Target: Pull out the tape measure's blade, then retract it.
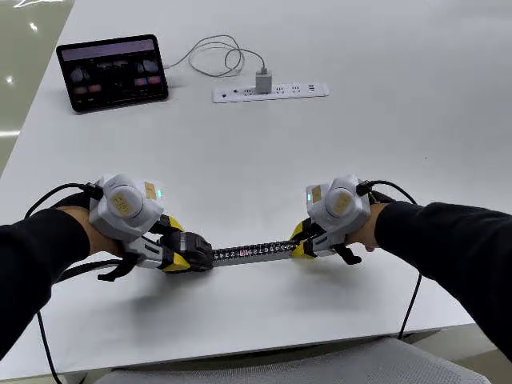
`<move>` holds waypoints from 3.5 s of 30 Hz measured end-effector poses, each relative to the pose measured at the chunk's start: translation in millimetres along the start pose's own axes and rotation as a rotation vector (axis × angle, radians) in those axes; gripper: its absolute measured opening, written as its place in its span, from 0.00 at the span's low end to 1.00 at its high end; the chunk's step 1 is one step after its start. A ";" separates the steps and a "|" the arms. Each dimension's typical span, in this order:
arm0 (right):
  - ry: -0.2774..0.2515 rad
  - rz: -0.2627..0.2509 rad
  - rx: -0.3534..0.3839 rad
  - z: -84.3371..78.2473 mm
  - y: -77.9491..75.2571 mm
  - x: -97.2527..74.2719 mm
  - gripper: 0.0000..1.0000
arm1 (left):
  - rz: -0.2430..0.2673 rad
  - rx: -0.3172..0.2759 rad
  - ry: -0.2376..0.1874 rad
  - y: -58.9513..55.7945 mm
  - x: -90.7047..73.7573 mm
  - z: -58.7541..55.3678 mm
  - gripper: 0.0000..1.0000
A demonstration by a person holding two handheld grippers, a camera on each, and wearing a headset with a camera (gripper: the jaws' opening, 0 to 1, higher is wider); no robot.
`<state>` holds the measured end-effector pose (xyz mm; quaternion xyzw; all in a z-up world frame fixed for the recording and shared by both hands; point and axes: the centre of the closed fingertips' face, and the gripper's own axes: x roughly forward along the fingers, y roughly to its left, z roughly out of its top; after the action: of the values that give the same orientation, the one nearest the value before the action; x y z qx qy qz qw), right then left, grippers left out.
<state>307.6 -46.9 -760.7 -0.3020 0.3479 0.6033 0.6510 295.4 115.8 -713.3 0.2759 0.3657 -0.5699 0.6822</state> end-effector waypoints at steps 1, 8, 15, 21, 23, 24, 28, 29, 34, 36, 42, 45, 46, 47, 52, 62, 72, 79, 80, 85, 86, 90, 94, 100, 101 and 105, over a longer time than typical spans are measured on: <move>0.001 0.000 0.000 -0.5 0.0 -0.4 0.10 | -0.001 0.001 0.001 0.0 0.0 -0.1 0.31; 0.004 0.002 0.000 -3.3 -0.4 -2.4 0.10 | 0.002 0.002 0.007 -0.1 -0.2 0.1 0.31; 0.003 0.005 0.006 -5.1 0.1 -4.1 0.10 | 0.005 0.003 0.009 -0.4 -0.4 0.3 0.31; -0.001 0.004 0.015 -6.1 -0.2 -4.8 0.10 | 0.006 0.001 0.008 -0.5 -0.8 0.4 0.31; -0.001 0.004 0.015 -6.4 -0.2 -5.0 0.10 | 0.006 0.001 0.008 -0.6 -0.9 0.5 0.31; 0.000 0.004 0.014 -6.6 -0.1 -5.1 0.10 | 0.006 0.001 0.008 -0.6 -0.8 0.5 0.31; -0.001 0.005 0.015 -7.2 -0.3 -5.5 0.10 | 0.006 0.002 0.008 -0.5 -0.9 0.3 0.31; -0.001 0.005 0.016 -7.3 -0.3 -5.7 0.10 | 0.006 0.002 0.008 -0.5 -0.9 0.3 0.31; 0.001 0.005 0.016 -8.4 -0.8 -6.5 0.10 | 0.007 0.001 0.010 -0.2 -1.0 -0.1 0.31; 0.002 0.005 0.015 -9.2 -0.8 -7.2 0.10 | 0.007 0.002 0.012 0.1 -0.9 -0.4 0.31; 0.004 0.004 0.019 -11.7 -0.8 -9.0 0.10 | 0.012 0.002 0.014 0.0 -0.9 -0.5 0.31; 0.008 0.005 0.015 -13.0 -0.7 -9.9 0.10 | 0.014 0.001 0.014 -0.5 -0.9 -0.2 0.31; 0.008 0.005 0.015 -13.4 -0.8 -10.2 0.10 | 0.014 0.001 0.014 -0.6 -0.8 0.0 0.31; 0.008 0.005 0.016 -13.7 -0.8 -10.5 0.10 | 0.014 0.000 0.013 -0.7 -0.7 0.1 0.31; 0.005 0.005 0.020 -14.9 -1.4 -11.8 0.10 | 0.006 -0.005 0.016 -0.4 -0.8 0.2 0.31; -0.001 0.005 0.033 -18.6 -3.1 -15.8 0.10 | 0.006 -0.009 0.013 -0.3 -0.9 0.6 0.31; 0.011 0.004 0.023 -23.3 -3.4 -18.4 0.10 | 0.009 -0.011 0.007 -0.4 -1.1 0.8 0.31; 0.010 -0.002 0.035 -26.6 -4.3 -20.8 0.10 | 0.011 -0.010 0.007 -0.6 -1.3 0.9 0.31; 0.011 -0.003 0.036 -27.1 -3.9 -21.2 0.10 | 0.012 -0.010 0.007 -0.6 -1.2 0.9 0.31; 0.016 -0.002 0.038 -30.3 -3.8 -22.6 0.10 | 0.016 -0.009 0.006 -1.0 -1.3 0.8 0.31; 0.017 -0.002 0.037 -30.6 -3.9 -22.8 0.10 | 0.016 -0.009 0.006 -0.9 -1.2 0.7 0.31; 0.017 -0.003 0.041 -32.6 -3.7 -24.1 0.10 | 0.014 -0.010 0.005 -0.2 -0.8 0.3 0.31; 0.016 -0.005 0.047 -35.5 -4.1 -26.0 0.10 | 0.010 -0.013 0.004 1.0 -0.3 0.0 0.31; 0.015 -0.007 0.054 -38.9 -5.5 -29.5 0.10 | 0.011 -0.011 0.006 1.3 -0.4 -0.4 0.31; 0.015 -0.007 0.055 -39.0 -5.2 -29.8 0.10 | 0.011 -0.011 0.006 1.3 -0.4 -0.5 0.31; 0.014 -0.008 0.058 -40.2 -5.2 -31.1 0.10 | 0.015 -0.013 0.003 0.5 -0.5 -0.5 0.31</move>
<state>308.2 -97.9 -758.6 -0.2888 0.3686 0.5881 0.6594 295.8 116.6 -713.1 0.2752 0.3682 -0.5620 0.6876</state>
